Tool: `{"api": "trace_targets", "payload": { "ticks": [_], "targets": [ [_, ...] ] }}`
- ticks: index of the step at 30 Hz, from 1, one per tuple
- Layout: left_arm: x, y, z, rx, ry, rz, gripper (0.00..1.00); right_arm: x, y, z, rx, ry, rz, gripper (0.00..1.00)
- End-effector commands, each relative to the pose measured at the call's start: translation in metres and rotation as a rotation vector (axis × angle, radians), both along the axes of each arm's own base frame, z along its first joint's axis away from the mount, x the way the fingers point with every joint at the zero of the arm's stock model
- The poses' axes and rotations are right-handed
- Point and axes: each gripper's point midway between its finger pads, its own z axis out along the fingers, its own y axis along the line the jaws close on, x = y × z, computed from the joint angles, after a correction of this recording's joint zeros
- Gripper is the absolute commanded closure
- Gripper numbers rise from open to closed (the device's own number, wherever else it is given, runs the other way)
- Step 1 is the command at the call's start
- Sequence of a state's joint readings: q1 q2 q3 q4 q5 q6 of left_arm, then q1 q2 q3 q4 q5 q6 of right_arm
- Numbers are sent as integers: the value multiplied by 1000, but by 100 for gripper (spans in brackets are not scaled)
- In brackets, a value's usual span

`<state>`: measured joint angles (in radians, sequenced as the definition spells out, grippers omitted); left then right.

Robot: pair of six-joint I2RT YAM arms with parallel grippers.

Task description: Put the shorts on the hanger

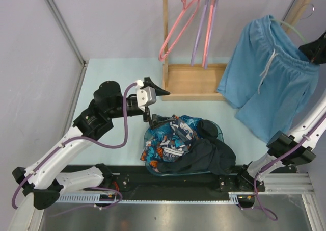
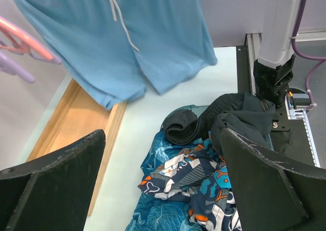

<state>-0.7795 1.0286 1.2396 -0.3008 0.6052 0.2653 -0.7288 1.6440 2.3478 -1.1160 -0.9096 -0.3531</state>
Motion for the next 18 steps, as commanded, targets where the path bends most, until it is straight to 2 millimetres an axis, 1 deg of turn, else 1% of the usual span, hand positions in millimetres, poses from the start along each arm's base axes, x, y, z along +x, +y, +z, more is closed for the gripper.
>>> {"api": "trace_targets", "payload": {
  "ticks": [1, 2, 3, 4, 5, 6, 7, 8, 9, 10, 12, 14, 15, 16, 17, 18],
  "targets": [
    [-2, 6, 7, -42, -17, 18, 0, 13, 22, 88, 33, -270, 48, 100],
    [-1, 7, 5, -40, -16, 21, 0, 18, 21, 98, 10, -314, 51, 100],
    [-1, 7, 4, -36, -14, 21, 0, 24, 24, 100, 53, -315, 49, 100],
    [-1, 7, 3, -34, -14, 22, 0, 29, 24, 103, 54, -328, 43, 100],
    [-1, 8, 1, -32, -12, 25, 0, 32, 27, 112, 45, -358, 44, 100],
    [0, 9, 1, -33, -13, 30, 0, 42, 22, 109, 57, -356, 32, 100],
    [0, 10, 1, -34, -13, 30, 0, 47, 29, 111, 76, -358, 45, 100],
    [0, 11, -1, -32, -13, 34, 0, 51, 30, 111, 86, -358, 46, 100],
    [-1, 12, 0, -35, -15, 34, 0, 60, 27, 108, 98, -352, 37, 100],
    [-1, 12, -1, -35, -14, 39, 0, 65, 34, 106, 102, -350, 53, 100],
    [-3, 15, 0, -45, -21, 41, 0, 75, 34, 103, 90, -352, 30, 100],
    [-4, 17, -1, -47, -19, 45, 0, 86, 38, 99, 80, -349, 33, 100],
    [-5, 18, 0, -49, -24, 47, 0, 88, 37, 101, 71, -358, 17, 100],
    [-6, 18, -2, -46, -22, 45, 0, 96, 33, 95, 75, -346, 10, 100],
    [-6, 19, -3, -44, -23, 48, 0, 101, 33, 91, 73, -337, 2, 100],
    [-5, 20, -3, -44, -23, 54, 0, 105, 28, 90, 71, -336, -22, 100]
  ]
}}
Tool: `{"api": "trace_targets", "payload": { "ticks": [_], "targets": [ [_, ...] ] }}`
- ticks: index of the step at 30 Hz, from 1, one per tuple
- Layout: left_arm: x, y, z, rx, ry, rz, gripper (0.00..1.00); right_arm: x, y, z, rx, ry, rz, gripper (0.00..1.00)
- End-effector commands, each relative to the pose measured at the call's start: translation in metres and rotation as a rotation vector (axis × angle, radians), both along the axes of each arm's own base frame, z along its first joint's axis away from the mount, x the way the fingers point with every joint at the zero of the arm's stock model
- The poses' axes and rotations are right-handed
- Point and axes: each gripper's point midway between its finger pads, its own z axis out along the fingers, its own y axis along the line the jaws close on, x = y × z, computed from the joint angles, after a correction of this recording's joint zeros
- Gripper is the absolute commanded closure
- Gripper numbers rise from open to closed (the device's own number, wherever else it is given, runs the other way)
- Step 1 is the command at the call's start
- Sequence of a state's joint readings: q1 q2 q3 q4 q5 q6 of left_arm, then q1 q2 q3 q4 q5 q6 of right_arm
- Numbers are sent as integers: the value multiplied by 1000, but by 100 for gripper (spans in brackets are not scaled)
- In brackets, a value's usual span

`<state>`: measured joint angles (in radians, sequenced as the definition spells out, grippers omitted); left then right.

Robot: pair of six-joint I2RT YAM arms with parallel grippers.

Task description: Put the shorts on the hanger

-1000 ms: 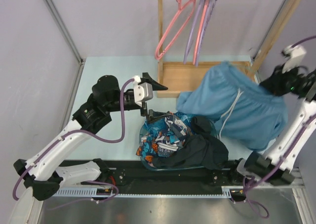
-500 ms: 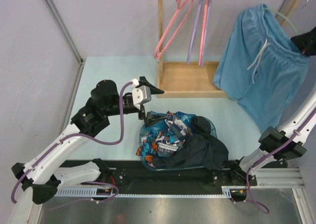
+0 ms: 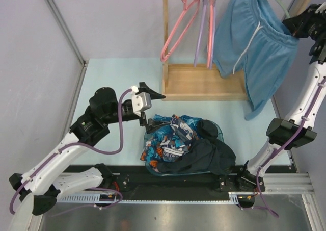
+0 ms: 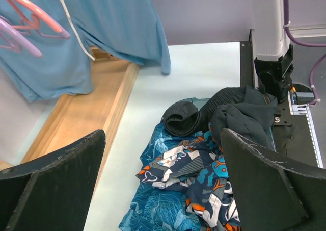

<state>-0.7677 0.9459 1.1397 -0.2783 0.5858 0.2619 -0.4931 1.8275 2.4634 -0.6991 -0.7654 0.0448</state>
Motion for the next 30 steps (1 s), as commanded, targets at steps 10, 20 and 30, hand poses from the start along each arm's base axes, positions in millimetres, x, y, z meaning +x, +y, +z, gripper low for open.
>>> {"api": "trace_targets", "payload": {
  "ticks": [10, 20, 30],
  "targets": [
    [8, 9, 4, -17, -1, 78, 0, 16, -22, 33, -102, -128, -153, 82],
    [54, 35, -11, -21, 297, 300, 0, -33, -9, 49, -173, -157, -177, 15],
    [93, 96, -4, -5, 441, 549, 0, -97, 39, 89, -218, -242, -128, 0]
  ]
}}
